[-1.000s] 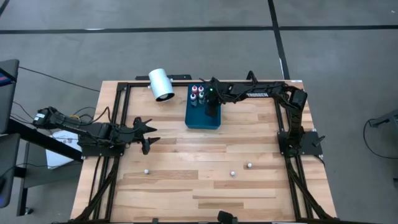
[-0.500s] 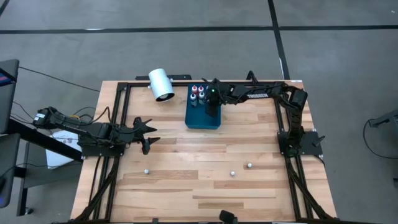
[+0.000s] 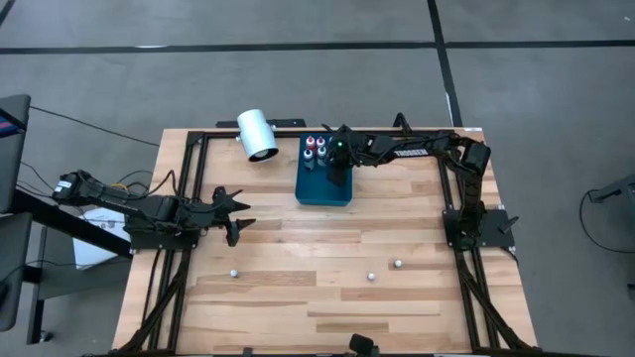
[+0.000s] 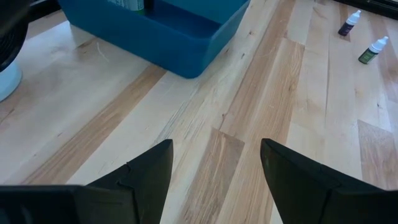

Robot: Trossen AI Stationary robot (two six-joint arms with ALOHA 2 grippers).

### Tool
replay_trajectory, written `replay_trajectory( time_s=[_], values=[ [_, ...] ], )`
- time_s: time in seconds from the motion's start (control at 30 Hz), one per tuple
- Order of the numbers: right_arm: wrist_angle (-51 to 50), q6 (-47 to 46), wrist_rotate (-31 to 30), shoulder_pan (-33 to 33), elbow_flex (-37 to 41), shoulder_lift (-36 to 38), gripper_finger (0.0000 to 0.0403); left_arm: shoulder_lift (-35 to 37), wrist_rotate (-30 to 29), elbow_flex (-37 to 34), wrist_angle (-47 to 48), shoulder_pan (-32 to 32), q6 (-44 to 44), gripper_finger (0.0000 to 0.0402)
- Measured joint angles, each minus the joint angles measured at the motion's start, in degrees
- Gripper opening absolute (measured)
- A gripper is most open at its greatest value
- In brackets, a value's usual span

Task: Pick & Place food coloring
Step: Put the small black food coloring bottle into the blue bin

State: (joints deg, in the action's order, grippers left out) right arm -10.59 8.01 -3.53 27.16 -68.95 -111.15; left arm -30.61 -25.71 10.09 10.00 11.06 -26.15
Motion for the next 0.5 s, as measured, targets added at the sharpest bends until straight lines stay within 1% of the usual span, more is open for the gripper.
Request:
replay_trajectory(
  time_s=[0.2, 0.5],
  values=[
    [-0.04, 0.11, 0.59, -0.02, 0.0, 0.0, 0.0091, 0.0, 0.0, 0.0, 0.0, 0.01, 0.0, 0.0234],
    [-0.05, 1.03, 0.58, -0.02, 0.0, 0.0, 0.0107, 0.0, 0.02, 0.0, 0.0, 0.0, 0.0, 0.0234]
  ],
)
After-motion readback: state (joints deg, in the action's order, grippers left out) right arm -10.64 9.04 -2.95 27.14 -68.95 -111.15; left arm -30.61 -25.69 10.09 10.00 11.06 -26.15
